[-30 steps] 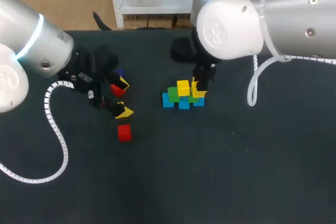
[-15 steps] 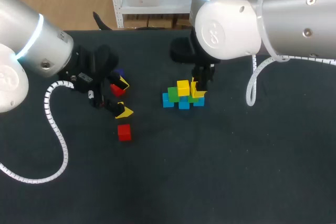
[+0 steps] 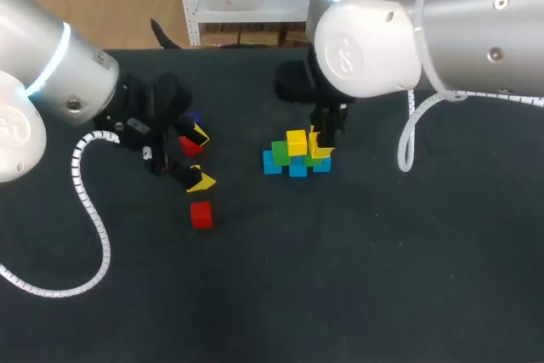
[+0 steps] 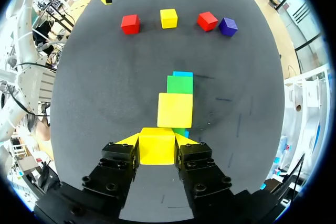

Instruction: Place the blue cubes, place green cubes on the blue cubes, place the yellow cubes on the green cubes, then place the red cubes on the yellow cubes, and place purple cube on the red cubes.

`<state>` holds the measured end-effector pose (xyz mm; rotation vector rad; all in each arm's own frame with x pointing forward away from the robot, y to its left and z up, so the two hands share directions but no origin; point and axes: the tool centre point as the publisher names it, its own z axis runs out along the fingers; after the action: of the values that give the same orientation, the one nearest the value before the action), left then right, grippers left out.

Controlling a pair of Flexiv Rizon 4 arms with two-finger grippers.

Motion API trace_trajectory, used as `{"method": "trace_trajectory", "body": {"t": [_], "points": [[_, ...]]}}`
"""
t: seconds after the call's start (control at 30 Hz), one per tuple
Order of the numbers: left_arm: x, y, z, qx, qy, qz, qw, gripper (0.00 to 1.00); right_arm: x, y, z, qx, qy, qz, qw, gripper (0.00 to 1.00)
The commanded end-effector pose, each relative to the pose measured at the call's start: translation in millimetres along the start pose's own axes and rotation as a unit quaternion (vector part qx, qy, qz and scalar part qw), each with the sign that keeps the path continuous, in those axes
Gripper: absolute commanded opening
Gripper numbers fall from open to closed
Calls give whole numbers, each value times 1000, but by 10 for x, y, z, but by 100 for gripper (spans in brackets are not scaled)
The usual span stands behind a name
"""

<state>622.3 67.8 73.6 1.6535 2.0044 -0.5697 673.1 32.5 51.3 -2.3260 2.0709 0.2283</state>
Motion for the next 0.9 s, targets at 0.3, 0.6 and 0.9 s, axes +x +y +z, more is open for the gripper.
{"method": "trace_trajectory", "body": {"t": [0.3, 0.6, 0.9], "points": [[18, 2, -1, 0, -3, 2, 1000, 100, -8, -48, 11, -1, 3, 1, 1000, 1], [18, 2, -1, 0, -3, 2, 1000, 100, -5, -74, 26, -3, 5, 2, 1000, 3], [18, 2, -1, 0, -3, 2, 1000, 100, -27, -103, 38, -3, 7, 0, 1000, 5]]}}
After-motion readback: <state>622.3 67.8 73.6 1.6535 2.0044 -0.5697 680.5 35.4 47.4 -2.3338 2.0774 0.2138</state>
